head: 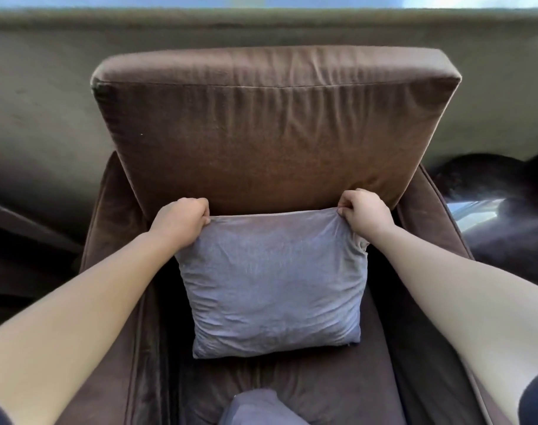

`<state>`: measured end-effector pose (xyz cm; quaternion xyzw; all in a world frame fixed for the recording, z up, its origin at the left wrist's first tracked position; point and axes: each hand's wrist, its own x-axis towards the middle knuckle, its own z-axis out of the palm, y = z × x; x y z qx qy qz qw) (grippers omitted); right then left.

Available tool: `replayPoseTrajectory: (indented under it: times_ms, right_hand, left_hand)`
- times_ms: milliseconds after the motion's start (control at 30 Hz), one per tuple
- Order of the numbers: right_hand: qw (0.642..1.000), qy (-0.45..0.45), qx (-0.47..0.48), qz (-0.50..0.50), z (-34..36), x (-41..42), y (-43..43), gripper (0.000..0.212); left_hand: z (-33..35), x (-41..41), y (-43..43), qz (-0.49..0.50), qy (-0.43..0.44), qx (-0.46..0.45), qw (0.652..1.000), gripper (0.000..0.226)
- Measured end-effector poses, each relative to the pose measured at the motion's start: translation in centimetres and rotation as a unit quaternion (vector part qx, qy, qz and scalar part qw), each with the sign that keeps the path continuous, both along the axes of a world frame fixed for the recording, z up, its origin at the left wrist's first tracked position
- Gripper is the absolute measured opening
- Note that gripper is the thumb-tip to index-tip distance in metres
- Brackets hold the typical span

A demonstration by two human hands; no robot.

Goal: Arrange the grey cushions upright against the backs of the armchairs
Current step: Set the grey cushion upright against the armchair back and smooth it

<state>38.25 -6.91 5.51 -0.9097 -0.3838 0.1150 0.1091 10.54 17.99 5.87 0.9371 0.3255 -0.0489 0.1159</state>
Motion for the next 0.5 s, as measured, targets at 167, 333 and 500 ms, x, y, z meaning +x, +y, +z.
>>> replayPoseTrajectory:
  times_ms: [167,333,500]
  right_hand:
    - [0.999,-0.026,0.016,-0.008,1.3,0.6,1.1,0.006]
    - [0.998,-0.045,0.032,-0.015,1.6,0.7,0.8,0.006]
    - [0.997,-0.051,0.057,-0.014,2.1,0.8,0.2,0.007]
  left_hand:
    - [1.1,0.6,0.0,0.015,-0.02,0.039,0.999,0.013]
    - [1.5,0.8,-0.3,0.021,-0.06,0.068,0.996,0.014]
    - [2.1,0.7,-0.4,0.017,-0.078,0.087,0.993,0.014]
